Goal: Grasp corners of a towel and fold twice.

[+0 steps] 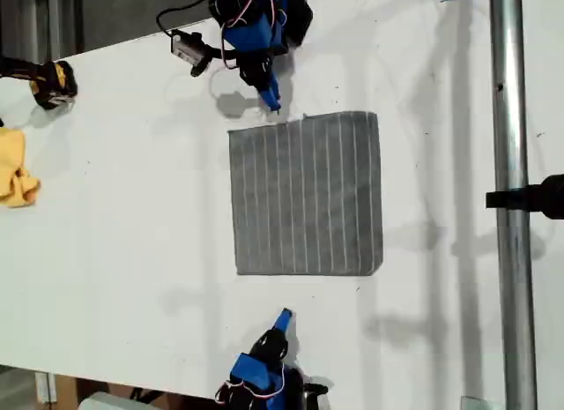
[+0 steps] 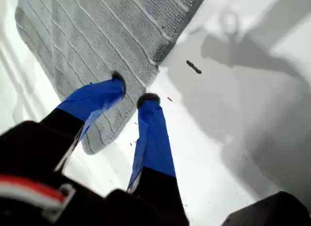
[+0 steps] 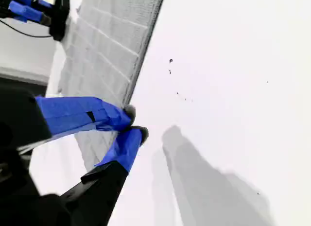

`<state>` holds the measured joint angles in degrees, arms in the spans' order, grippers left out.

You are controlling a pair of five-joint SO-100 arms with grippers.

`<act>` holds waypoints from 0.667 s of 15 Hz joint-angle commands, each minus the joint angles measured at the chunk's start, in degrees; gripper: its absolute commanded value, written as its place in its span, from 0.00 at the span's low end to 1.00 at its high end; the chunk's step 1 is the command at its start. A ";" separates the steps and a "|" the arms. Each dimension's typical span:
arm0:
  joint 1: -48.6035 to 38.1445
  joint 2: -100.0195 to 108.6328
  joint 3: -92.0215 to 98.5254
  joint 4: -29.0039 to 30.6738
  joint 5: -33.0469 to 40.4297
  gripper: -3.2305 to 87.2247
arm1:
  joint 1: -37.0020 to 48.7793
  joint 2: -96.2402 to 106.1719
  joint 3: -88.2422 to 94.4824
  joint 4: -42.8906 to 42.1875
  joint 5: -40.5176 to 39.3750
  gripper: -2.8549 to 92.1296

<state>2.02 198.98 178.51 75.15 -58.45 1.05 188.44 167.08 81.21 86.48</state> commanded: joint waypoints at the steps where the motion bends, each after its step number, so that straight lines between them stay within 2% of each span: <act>1: -8.44 0.18 0.18 -0.26 -26.98 0.08 | 1.32 -0.35 -1.23 0.44 -2.64 0.03; 4: -9.14 0.09 0.18 -0.18 -31.29 0.08 | 1.41 -0.35 -1.23 0.44 -2.64 0.03; 7: -8.88 -0.09 0.18 -0.18 -28.39 0.03 | 0.97 -0.35 -1.23 0.35 -2.64 0.03; 9: -8.61 0.00 0.18 -0.18 -28.30 0.02 | -3.08 -0.26 -1.23 0.53 -1.49 0.05; 10: -8.61 0.00 0.18 -0.18 -27.60 0.02 | -1.41 -0.18 -1.32 0.62 -1.14 0.06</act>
<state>-6.15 198.98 178.51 75.59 -86.66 -1.05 188.44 167.08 81.21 84.99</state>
